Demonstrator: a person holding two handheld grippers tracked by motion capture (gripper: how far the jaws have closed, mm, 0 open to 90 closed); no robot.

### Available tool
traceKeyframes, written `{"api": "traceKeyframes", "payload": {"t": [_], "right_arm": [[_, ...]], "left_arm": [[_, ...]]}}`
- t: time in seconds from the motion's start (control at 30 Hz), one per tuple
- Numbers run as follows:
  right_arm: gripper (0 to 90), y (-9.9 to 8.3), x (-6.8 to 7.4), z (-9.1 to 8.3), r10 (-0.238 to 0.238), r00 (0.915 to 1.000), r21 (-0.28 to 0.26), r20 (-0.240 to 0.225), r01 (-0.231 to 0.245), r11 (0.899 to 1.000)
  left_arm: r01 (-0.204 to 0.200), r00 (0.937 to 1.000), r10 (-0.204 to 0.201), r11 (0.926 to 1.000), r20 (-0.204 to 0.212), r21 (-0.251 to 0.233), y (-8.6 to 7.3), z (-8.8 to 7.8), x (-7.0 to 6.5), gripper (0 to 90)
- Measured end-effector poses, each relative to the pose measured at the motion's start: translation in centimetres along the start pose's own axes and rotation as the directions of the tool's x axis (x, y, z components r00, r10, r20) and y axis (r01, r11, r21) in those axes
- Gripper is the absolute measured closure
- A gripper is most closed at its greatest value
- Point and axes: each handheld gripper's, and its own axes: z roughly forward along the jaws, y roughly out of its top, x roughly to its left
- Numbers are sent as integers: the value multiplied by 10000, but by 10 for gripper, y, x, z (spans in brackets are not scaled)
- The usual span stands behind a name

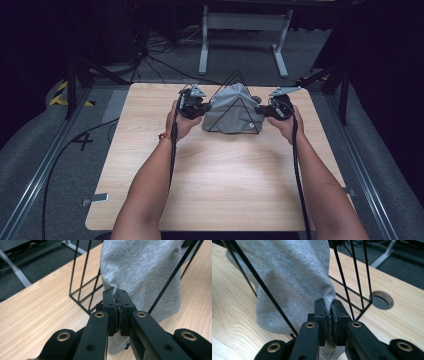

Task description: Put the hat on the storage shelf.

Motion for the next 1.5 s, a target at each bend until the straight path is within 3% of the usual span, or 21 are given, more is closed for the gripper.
{"api": "traceKeyframes", "payload": {"t": [0.33,0.5,0.57,0.6,0.73,0.8,0.87,1.1,1.17,1.33,1.4,1.5], "right_arm": [[842,-3,-1,0,73,9999,59,84,-73,10000],[794,-4,-1,-2,73,9998,55,210,-74,10000],[769,-4,-1,-7,156,9996,-154,242,-152,9998],[743,-4,-3,-13,125,9995,-298,278,-117,9995],[717,-2,-3,-25,94,9994,-480,337,-78,9988],[718,-2,-2,-32,13,9992,-562,389,9,9984],[710,-2,1,-40,-134,9988,-625,468,163,9979],[663,-8,7,-59,-409,9969,-488,679,443,9978],[631,-11,10,-65,-466,9963,-473,718,501,9976],[571,-25,14,-82,-636,9970,-606,447,663,9960],[540,-32,15,-89,-654,9969,-593,446,679,9959],[511,-45,20,-97,-922,9944,-330,508,939,9950]], "left_arm": [[146,9998,-146,9999,137,-3,-6,2,0,863],[297,9995,-293,9992,147,-263,-9,-4,2,791],[246,9997,-244,9988,49,-430,-8,-12,4,764],[144,9998,-152,9988,-164,-461,-7,-20,4,710],[13,9996,-29,9984,-273,-569,-8,-35,4,662],[-226,9993,212,9987,-305,-457,-10,-43,3,645],[-116,9996,107,9994,-254,-323,-13,-50,1,604],[-491,9979,490,9988,-416,-20,-27,-74,-7,507],[-477,9987,476,9989,-198,-41,-34,-82,-10,491],[-848,9964,849,9955,-1,414,-51,-98,-14,438],[-800,9968,798,9953,56,552,-61,-104,-16,411],[-918,9958,915,9911,80,962,-77,-111,-18,360]]}}
